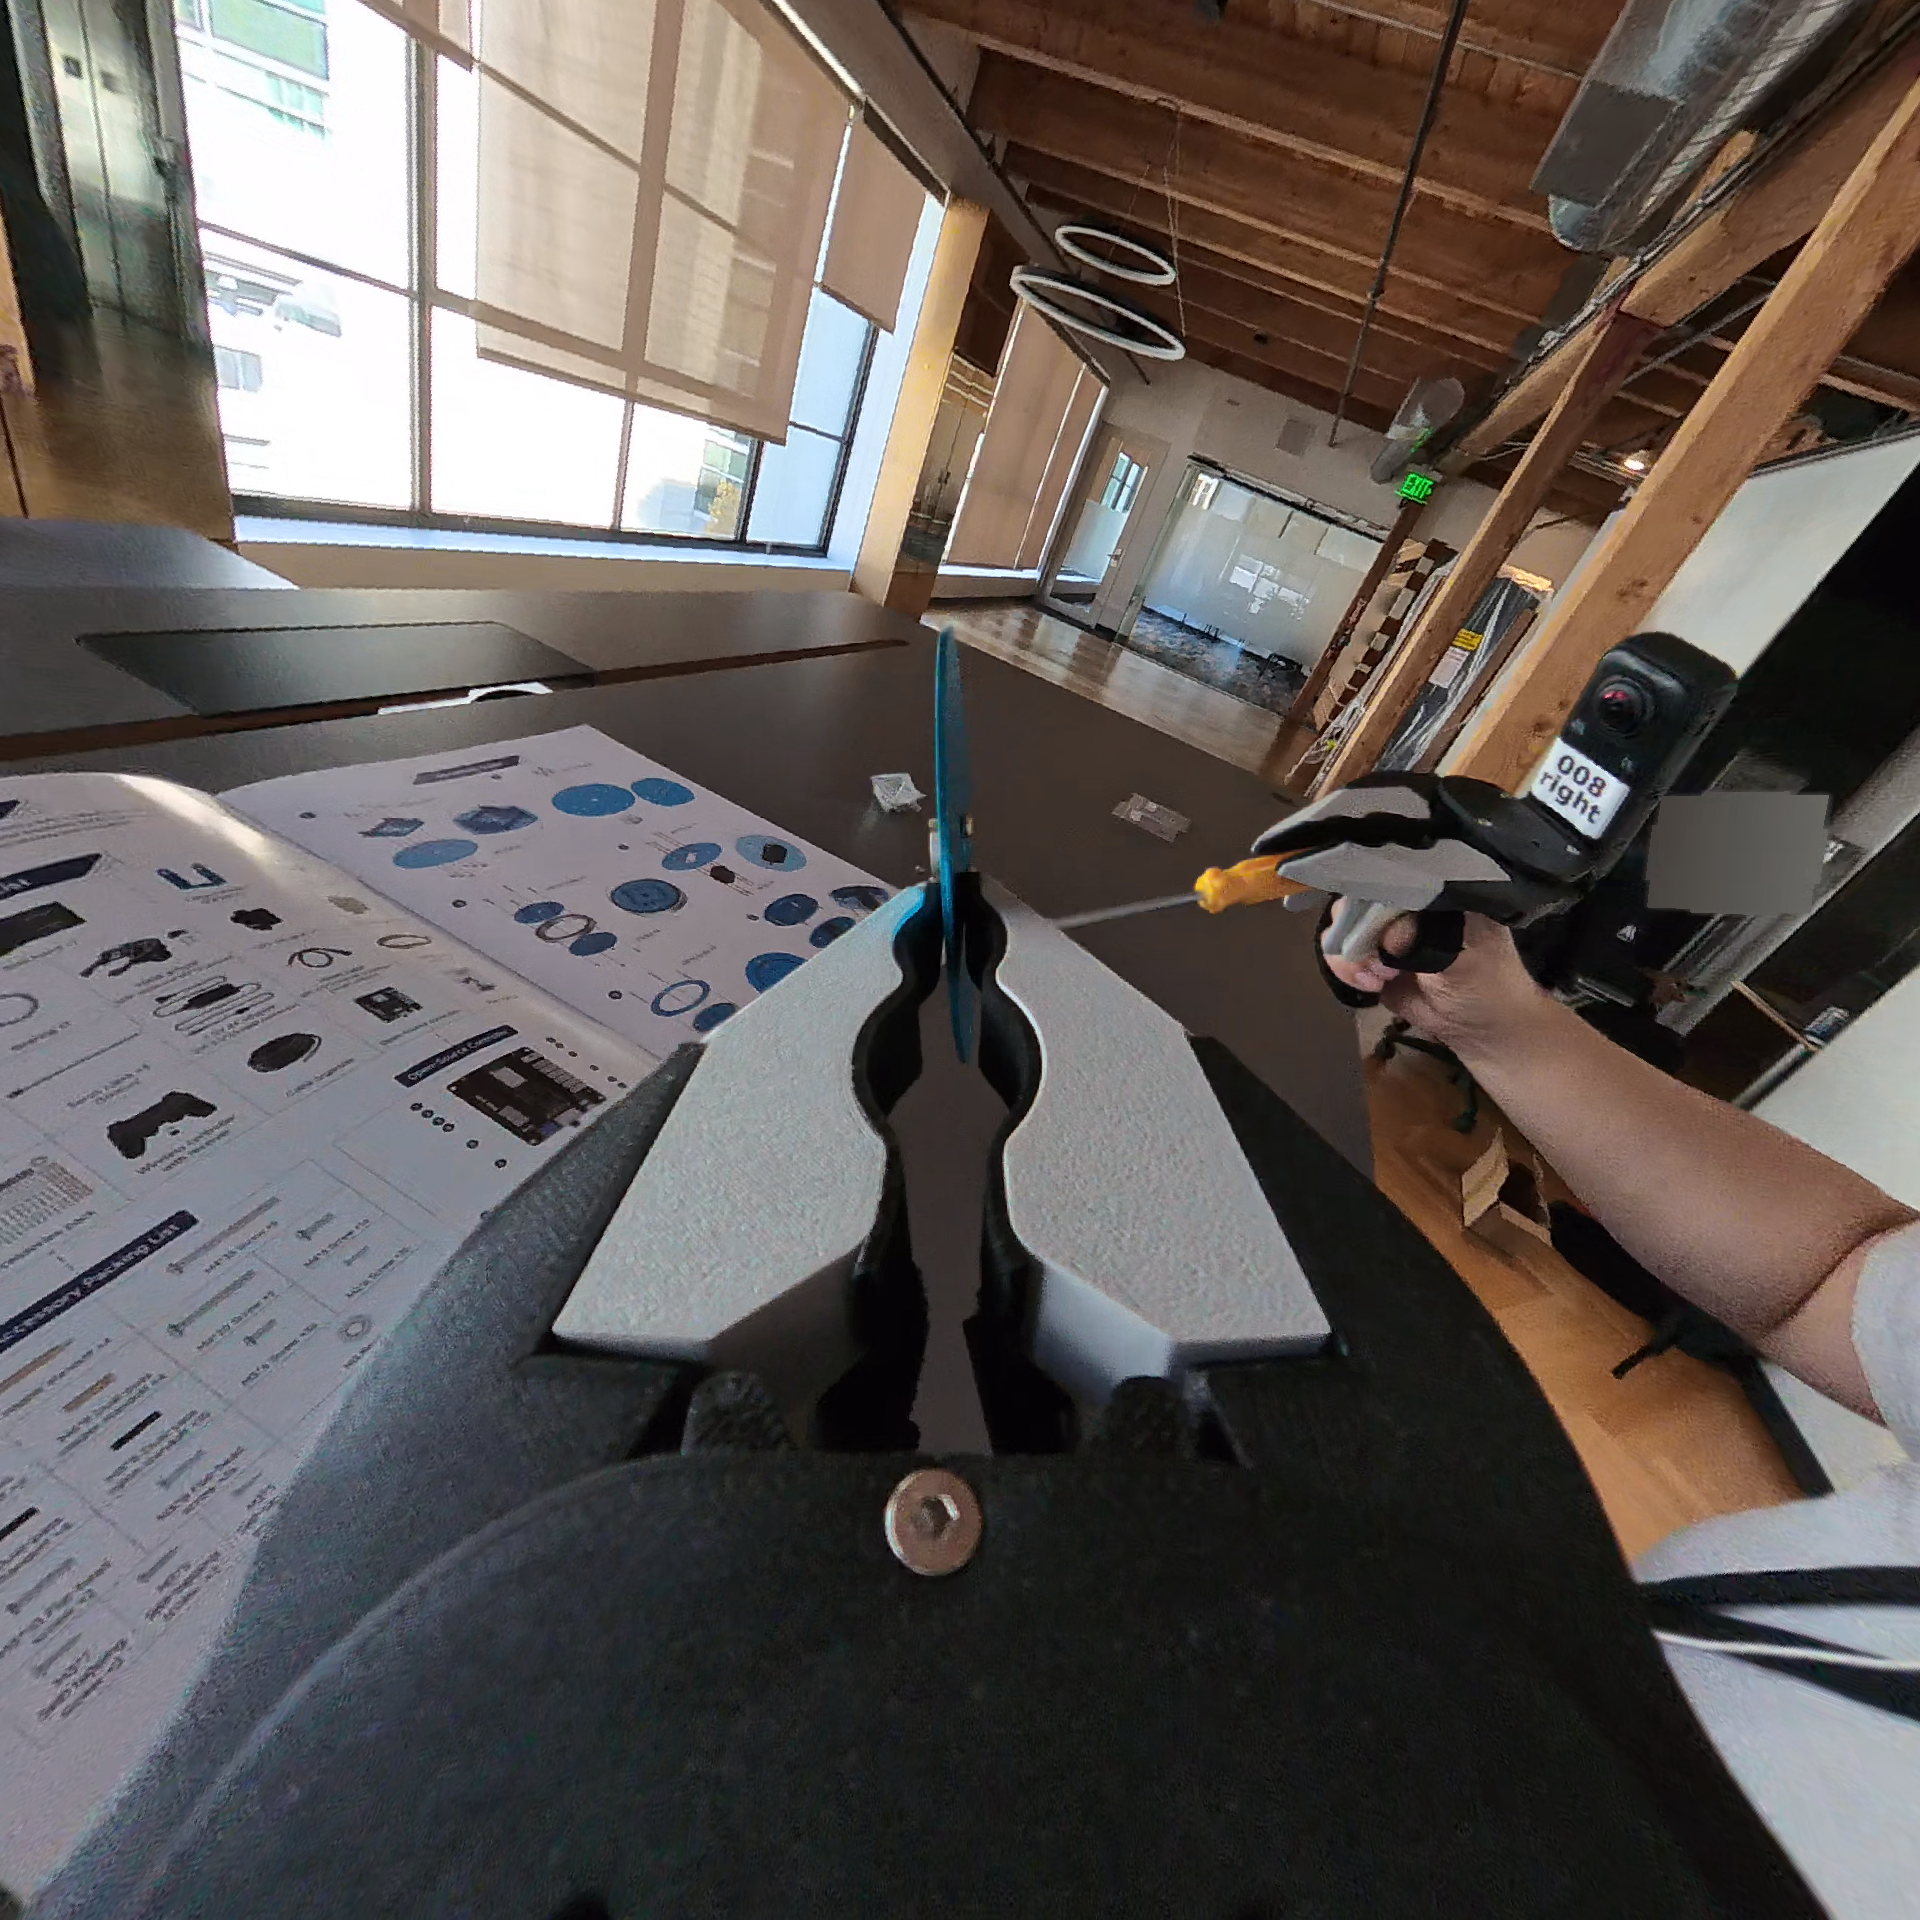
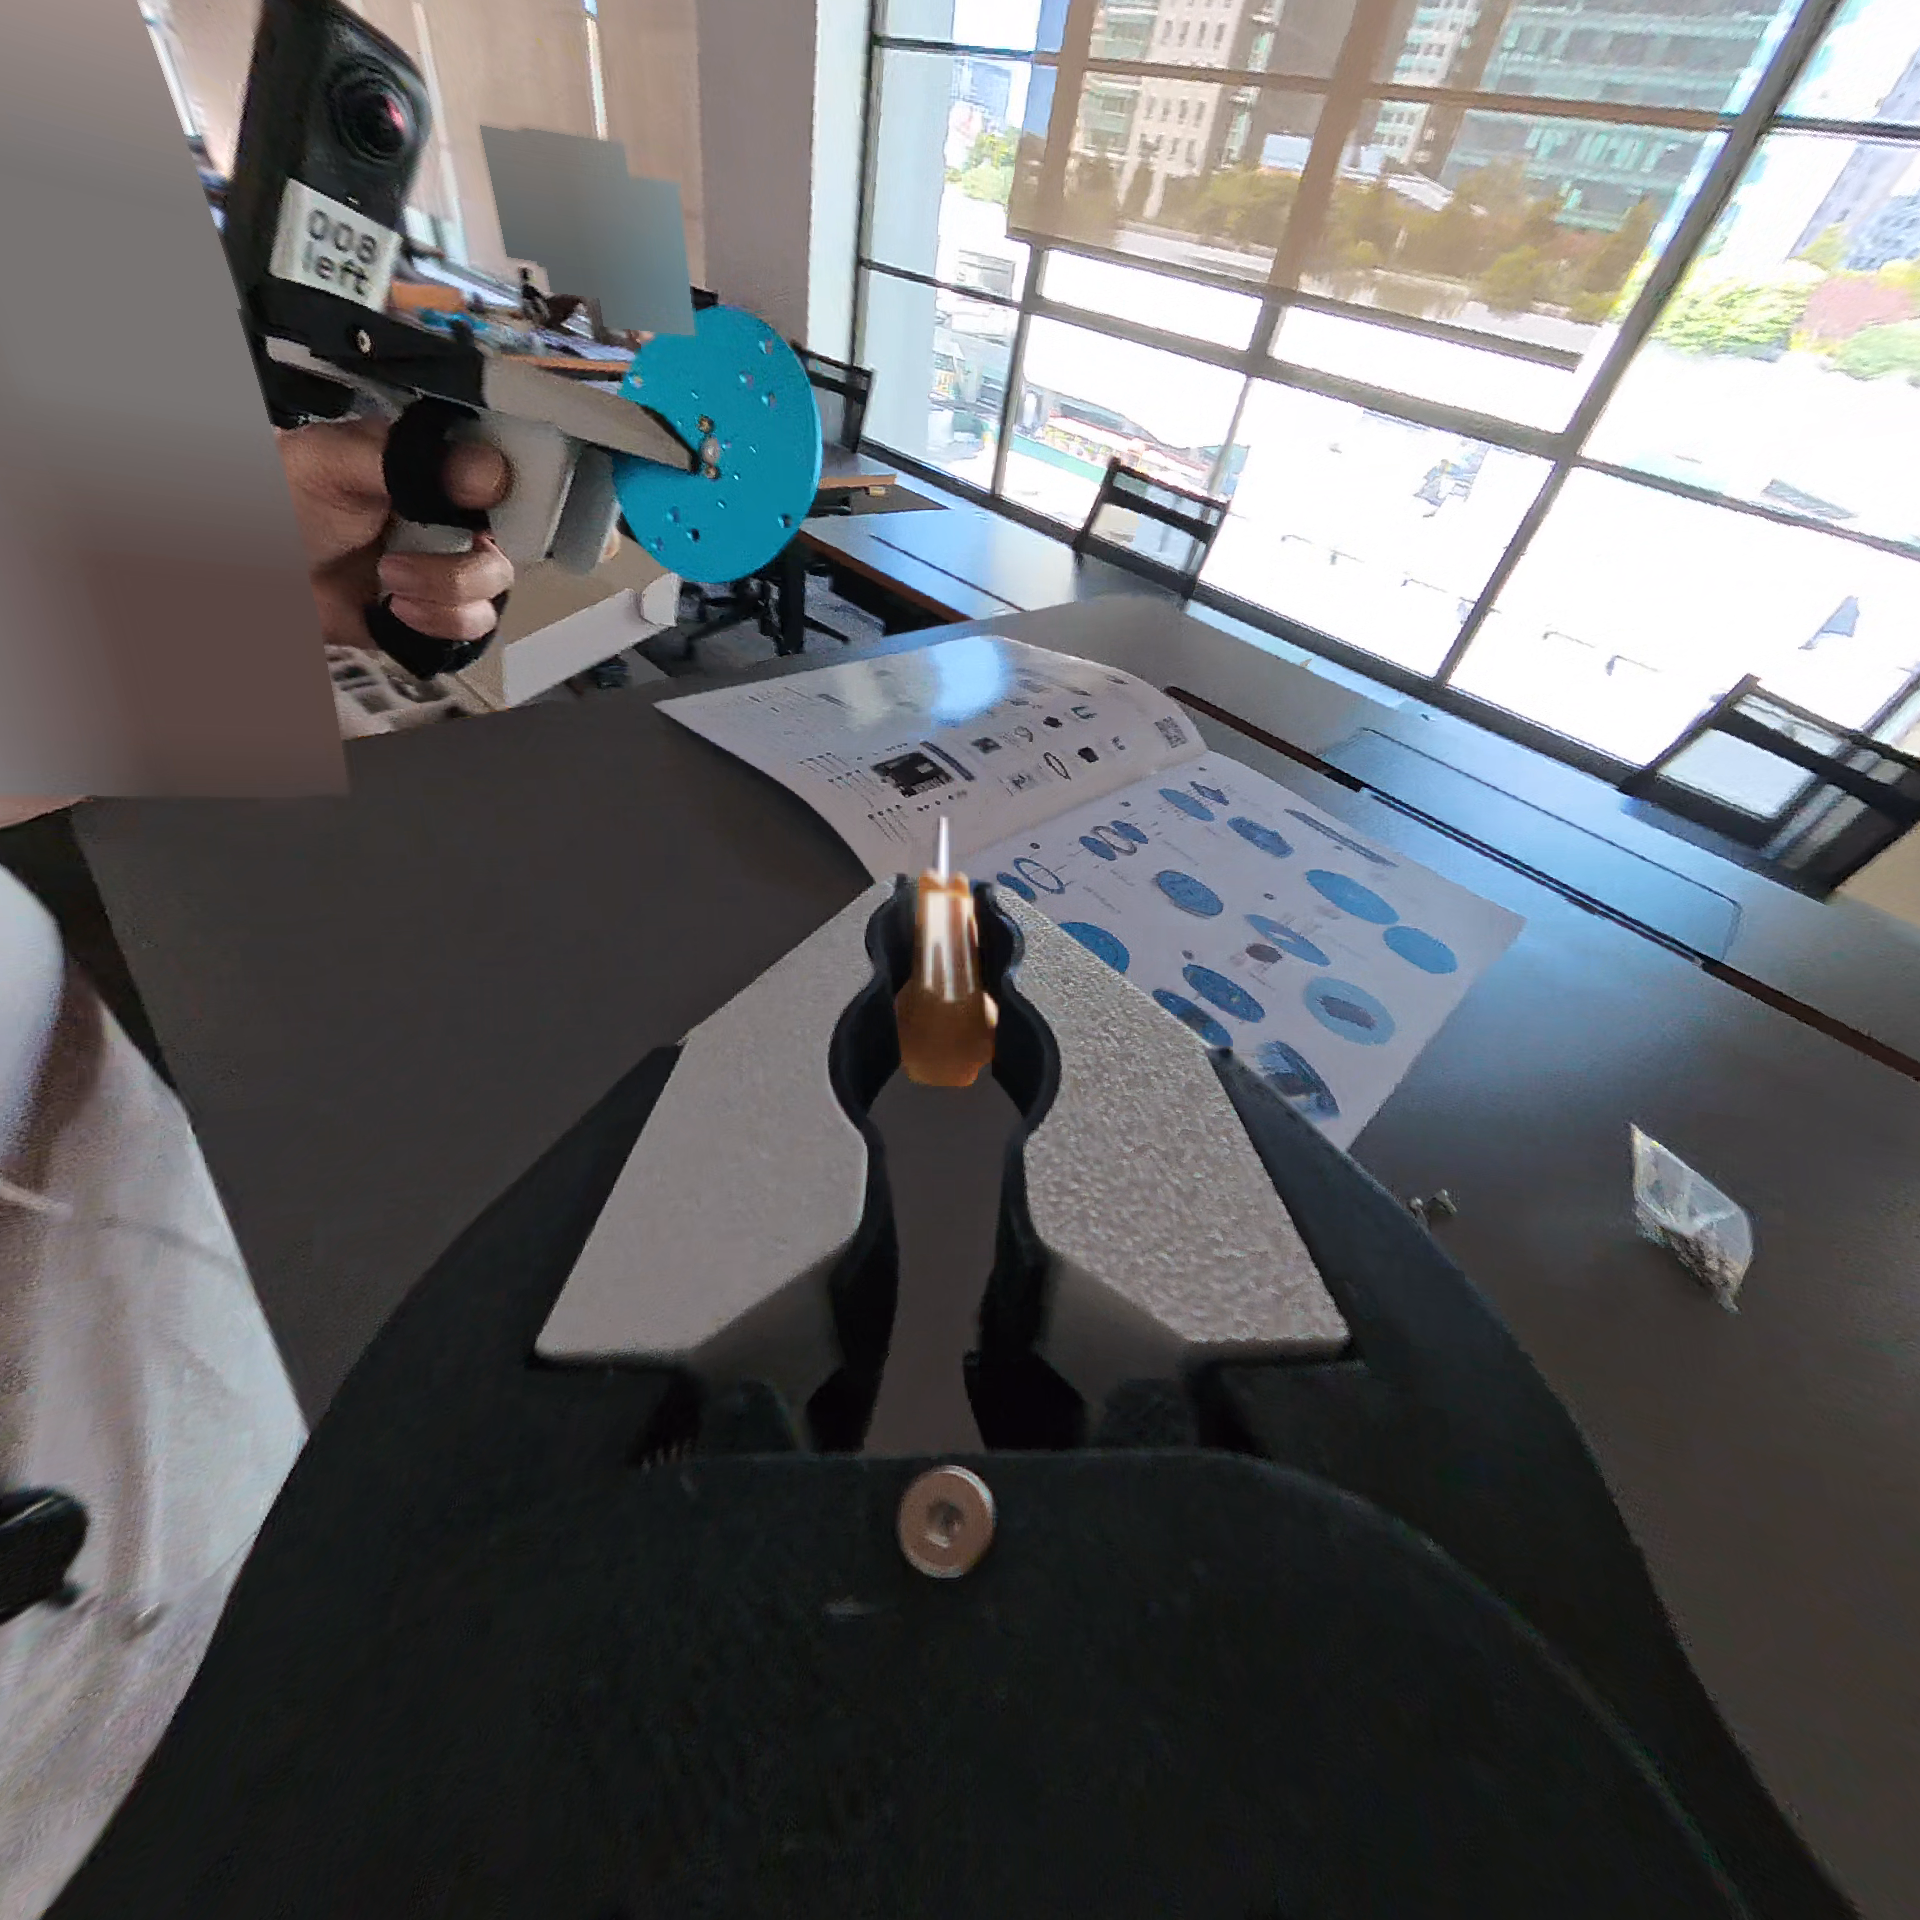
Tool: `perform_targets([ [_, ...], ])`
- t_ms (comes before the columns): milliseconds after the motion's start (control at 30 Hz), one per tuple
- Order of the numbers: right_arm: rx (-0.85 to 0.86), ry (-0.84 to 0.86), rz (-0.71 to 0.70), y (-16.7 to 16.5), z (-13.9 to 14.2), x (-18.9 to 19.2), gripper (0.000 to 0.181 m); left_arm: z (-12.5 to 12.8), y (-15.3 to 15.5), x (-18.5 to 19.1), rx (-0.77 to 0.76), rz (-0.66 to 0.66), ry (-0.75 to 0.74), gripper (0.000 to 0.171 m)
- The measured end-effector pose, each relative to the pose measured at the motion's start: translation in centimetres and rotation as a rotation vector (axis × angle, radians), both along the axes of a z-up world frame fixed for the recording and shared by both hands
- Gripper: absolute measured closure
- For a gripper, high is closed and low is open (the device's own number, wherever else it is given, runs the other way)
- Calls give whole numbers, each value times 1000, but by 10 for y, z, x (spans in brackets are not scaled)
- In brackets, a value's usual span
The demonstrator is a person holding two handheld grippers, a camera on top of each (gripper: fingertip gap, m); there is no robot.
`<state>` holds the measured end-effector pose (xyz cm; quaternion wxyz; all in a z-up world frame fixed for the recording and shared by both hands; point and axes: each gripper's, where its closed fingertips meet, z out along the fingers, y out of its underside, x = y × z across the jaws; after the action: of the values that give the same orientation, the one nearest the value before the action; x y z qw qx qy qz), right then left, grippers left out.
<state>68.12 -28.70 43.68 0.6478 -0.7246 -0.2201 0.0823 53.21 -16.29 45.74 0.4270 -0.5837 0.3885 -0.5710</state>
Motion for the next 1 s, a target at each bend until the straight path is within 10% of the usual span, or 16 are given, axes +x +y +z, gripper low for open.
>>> perform_targets([
  [300,-141,-22,322,42,-54,47,181,-26,26,69,7,214,178,169],
  [500,-335,-94,445,34,-95,78,181,-2,21,115,57,366,125,170],
  [600,-384,-145,439,32,-111,90,142,11,25,135,185,434,99,170],
  [833,-533,-215,550,0,-133,77,116,2,44,167,301,397,157,170],
  [933,-419,-328,476,3,-132,80,163,6,50,168,260,378,91,170],
  [1000,-403,-345,476,1,-132,81,163,4,46,162,221,377,58,170],
])
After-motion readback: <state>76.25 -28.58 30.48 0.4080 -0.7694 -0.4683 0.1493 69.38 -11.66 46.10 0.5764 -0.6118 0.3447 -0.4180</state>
